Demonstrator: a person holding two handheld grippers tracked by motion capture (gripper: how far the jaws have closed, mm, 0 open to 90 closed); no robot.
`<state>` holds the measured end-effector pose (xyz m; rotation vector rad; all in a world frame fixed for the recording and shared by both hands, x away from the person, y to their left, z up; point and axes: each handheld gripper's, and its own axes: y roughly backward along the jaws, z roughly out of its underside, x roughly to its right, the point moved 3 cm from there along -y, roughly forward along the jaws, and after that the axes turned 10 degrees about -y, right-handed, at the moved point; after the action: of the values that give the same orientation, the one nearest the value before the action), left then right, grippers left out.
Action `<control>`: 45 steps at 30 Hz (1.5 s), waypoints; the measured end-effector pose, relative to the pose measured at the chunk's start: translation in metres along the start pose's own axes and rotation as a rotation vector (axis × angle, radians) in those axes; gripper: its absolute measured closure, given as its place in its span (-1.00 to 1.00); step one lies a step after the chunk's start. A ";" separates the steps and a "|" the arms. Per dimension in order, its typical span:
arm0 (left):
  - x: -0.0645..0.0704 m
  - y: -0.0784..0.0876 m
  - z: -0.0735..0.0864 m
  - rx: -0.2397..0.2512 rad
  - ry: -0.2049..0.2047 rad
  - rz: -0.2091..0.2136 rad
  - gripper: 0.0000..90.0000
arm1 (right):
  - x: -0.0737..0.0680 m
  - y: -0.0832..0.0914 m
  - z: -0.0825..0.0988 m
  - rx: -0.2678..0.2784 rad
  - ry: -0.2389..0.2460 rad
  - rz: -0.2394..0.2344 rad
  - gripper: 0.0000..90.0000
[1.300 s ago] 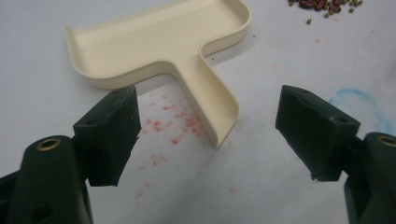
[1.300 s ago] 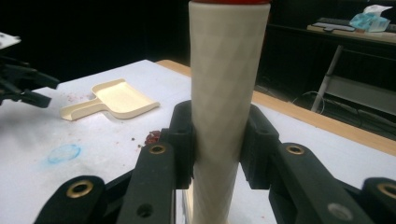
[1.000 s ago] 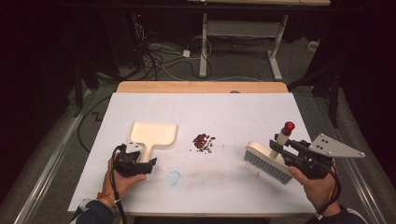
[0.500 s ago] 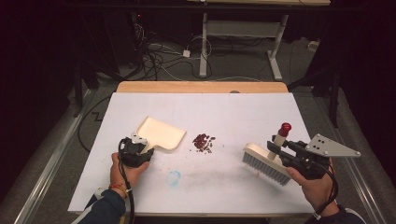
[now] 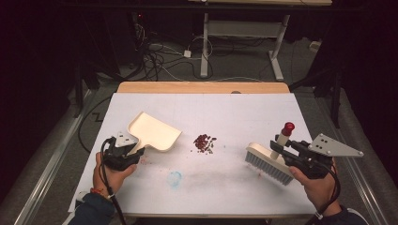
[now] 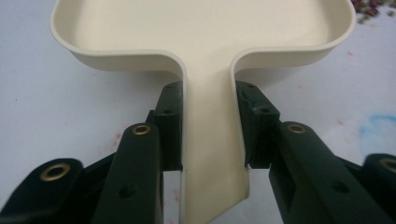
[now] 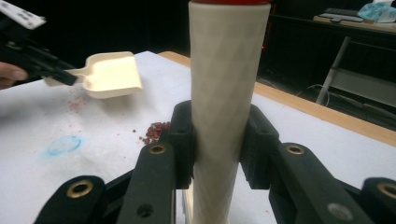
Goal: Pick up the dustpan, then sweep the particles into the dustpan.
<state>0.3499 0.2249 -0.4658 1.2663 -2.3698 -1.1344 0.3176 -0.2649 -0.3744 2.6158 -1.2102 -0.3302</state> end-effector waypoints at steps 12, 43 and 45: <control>0.039 0.016 0.018 -0.052 -0.111 0.140 0.43 | 0.001 -0.008 -0.001 -0.006 0.002 -0.014 0.55; 0.066 0.004 0.016 -0.099 -0.244 0.262 0.42 | -0.004 -0.064 -0.018 0.011 -0.031 -0.038 0.56; 0.065 0.002 0.015 -0.099 -0.248 0.268 0.42 | -0.003 -0.077 -0.025 0.023 -0.028 -0.038 0.56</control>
<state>0.3018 0.1827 -0.4839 0.7849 -2.5233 -1.3658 0.3782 -0.2115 -0.3739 2.6656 -1.1814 -0.3631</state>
